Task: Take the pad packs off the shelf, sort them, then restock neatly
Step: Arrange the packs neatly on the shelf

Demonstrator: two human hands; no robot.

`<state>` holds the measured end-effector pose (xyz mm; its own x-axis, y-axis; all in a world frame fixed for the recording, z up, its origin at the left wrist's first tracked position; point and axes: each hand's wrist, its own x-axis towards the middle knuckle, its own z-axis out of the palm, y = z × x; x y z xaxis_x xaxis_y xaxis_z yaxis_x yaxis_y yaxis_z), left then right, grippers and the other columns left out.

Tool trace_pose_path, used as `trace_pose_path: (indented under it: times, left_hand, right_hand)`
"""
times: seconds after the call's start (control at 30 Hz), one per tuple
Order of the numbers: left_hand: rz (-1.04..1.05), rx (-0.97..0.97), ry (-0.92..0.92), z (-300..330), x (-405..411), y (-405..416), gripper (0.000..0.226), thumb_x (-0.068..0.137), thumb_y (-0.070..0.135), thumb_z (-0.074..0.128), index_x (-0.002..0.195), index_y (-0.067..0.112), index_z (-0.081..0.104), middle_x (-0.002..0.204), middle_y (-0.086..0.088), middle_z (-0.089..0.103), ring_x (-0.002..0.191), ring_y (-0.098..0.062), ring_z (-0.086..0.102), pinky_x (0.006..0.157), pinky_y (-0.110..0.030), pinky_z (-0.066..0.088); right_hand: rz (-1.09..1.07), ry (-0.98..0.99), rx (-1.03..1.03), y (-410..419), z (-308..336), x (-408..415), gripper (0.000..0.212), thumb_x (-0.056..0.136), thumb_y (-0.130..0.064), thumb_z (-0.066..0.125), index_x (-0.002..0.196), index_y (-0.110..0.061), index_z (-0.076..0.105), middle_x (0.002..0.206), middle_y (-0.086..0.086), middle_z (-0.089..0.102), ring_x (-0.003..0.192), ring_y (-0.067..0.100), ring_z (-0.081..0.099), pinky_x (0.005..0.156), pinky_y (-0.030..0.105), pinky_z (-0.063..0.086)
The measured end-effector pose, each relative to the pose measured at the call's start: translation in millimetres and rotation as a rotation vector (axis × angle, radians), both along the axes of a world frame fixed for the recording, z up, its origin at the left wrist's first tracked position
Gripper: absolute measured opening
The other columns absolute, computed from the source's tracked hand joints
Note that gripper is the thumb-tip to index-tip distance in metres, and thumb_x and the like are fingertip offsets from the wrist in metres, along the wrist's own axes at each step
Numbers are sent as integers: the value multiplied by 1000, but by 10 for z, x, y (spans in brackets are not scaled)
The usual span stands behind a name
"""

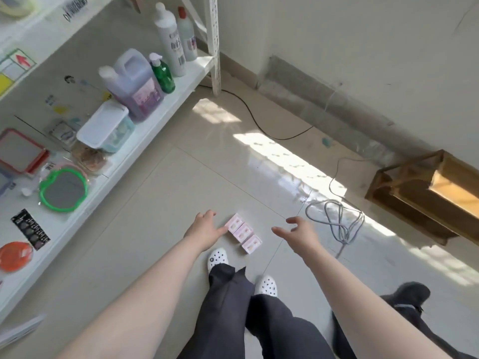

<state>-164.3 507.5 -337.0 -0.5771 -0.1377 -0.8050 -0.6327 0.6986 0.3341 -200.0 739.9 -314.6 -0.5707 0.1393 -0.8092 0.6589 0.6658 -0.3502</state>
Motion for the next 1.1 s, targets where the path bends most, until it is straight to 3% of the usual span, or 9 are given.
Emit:
trace_pose_path:
  times: [0.1, 0.2, 0.37, 0.5, 0.57, 0.63, 0.7, 0.83, 1.1]
  left_hand:
    - [93, 42, -43, -558, -21, 102, 67, 89, 42, 58, 146, 19, 29, 146, -9, 32, 125, -24, 47, 98, -31, 38]
    - [195, 57, -94, -1225, 71, 186, 72, 88, 40, 61, 148, 20, 25, 147, -11, 28, 125, -26, 46, 99, -31, 37]
    - [408, 118, -177, -2496, 244, 324, 80, 88, 37, 63, 150, 28, 14, 147, -8, 22, 109, -24, 49, 88, -27, 36]
    - [496, 153, -164, -3491, 291, 460, 93, 84, 35, 68, 150, 40, 3, 148, -6, 13, 101, -23, 52, 91, -27, 40]
    - [502, 160, -132, -3918, 288, 543, 100, 81, 35, 72, 149, 43, -1, 152, -6, 3, 112, -18, 48, 96, -23, 33]
    - [510, 164, -104, -4273, 264, 624, 105, 78, 34, 75, 148, 45, -3, 153, -5, -4, 128, -17, 40, 94, -23, 29]
    - [531, 172, -63, -4571, 216, 682, 109, 75, 32, 79, 148, 44, -1, 152, -5, -2, 135, -15, 32, 95, -22, 27]
    - [554, 200, -25, -4985, 138, 717, 109, 71, 26, 83, 148, 38, 8, 138, -4, 17, 119, -12, 35, 97, -18, 26]
    - [481, 197, 42, -5115, 56, 933, 90, 72, 5, 78, 140, 31, 24, 127, -3, 25, 99, -16, 42, 83, -22, 36]
  right_hand:
    - [-57, -73, -13, 73, -678, -12, 66, 79, -39, 75, 133, -15, 45, 91, -3, 48, 85, 21, 50, 78, 35, 47]
    - [-145, -169, -38, 63, -1400, 81, 71, 82, -38, 73, 139, -17, 38, 110, 2, 52, 94, 21, 53, 92, 42, 51]
    - [-305, -334, -54, 39, -2745, 365, 82, 80, -39, 74, 145, -22, 27, 89, -4, 46, 87, 22, 55, 80, 42, 55]
    - [-408, -342, -21, 144, -3715, 555, 85, 84, -34, 71, 150, -23, 19, 89, -3, 42, 78, 23, 53, 88, 50, 54]
    - [-468, -375, -20, 195, -4142, 597, 91, 82, -39, 72, 151, -29, 15, 107, 6, 50, 80, 24, 56, 84, 45, 55]
    - [-525, -392, -42, 231, -4546, 630, 96, 77, -44, 75, 151, -35, 13, 133, 9, 45, 96, 28, 58, 84, 42, 54]
    - [-548, -396, -80, 241, -4869, 637, 97, 77, -43, 76, 150, -37, 13, 143, 7, 39, 109, 30, 56, 84, 41, 53]
    - [-564, -413, -189, 189, -5227, 587, 88, 80, -37, 76, 146, -40, 18, 140, 6, 44, 116, 28, 55, 84, 41, 52]
    - [-400, -308, -254, 67, -5339, 444, 38, 87, -22, 69, 123, -31, 58, 106, -5, 70, 96, 23, 70, 69, 43, 61]
